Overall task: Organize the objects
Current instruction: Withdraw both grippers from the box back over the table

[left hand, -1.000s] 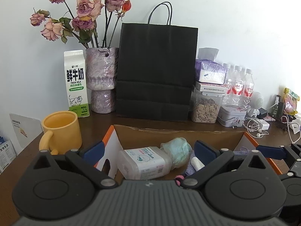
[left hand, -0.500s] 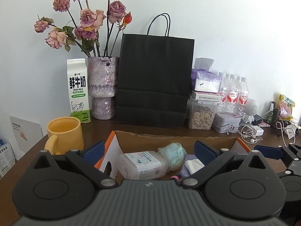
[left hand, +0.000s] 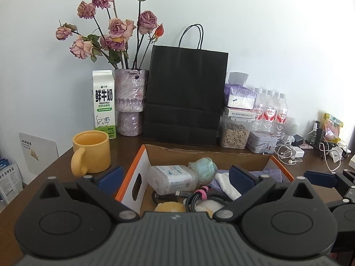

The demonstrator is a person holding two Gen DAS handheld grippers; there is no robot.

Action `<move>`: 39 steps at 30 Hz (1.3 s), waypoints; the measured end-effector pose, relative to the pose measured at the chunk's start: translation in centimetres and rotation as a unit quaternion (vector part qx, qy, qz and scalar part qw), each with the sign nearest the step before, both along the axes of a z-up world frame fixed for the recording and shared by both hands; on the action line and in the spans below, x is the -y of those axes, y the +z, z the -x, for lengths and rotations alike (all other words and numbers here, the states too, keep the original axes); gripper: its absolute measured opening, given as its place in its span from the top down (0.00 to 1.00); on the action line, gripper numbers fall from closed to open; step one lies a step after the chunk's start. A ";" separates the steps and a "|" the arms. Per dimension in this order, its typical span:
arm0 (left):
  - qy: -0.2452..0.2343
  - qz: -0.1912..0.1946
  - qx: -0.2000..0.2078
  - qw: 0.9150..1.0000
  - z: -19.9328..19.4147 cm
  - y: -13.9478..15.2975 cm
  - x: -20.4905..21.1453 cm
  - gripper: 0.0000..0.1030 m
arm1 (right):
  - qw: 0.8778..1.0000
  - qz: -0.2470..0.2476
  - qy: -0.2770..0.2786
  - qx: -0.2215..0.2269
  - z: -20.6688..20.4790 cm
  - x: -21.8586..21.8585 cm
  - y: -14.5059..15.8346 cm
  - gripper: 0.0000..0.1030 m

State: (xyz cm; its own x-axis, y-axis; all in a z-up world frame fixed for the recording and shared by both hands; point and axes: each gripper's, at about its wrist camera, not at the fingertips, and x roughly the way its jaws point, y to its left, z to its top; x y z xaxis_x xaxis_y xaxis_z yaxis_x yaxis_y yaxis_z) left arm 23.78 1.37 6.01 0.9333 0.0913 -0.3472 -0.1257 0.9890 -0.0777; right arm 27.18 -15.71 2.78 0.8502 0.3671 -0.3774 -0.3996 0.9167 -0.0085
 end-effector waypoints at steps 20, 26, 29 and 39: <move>0.010 -0.025 -0.055 0.998 5.8 -3.4 -1.2 0.00 | 0.999 0.011 0.006 -0.050 6.8 2.8 -3.4 0.00; 0.015 -0.034 -0.084 0.996 6.3 -5.0 -1.8 0.00 | 0.997 0.020 0.001 -0.073 7.3 3.6 -5.1 0.00; 0.011 -0.037 -0.099 0.994 6.4 -5.8 -2.0 0.00 | 0.996 0.026 -0.001 -0.083 7.3 3.9 -5.8 0.00; -0.005 -0.037 -0.137 0.990 6.4 -7.6 -2.3 0.00 | 0.992 0.047 -0.001 -0.115 5.7 3.6 -7.7 0.02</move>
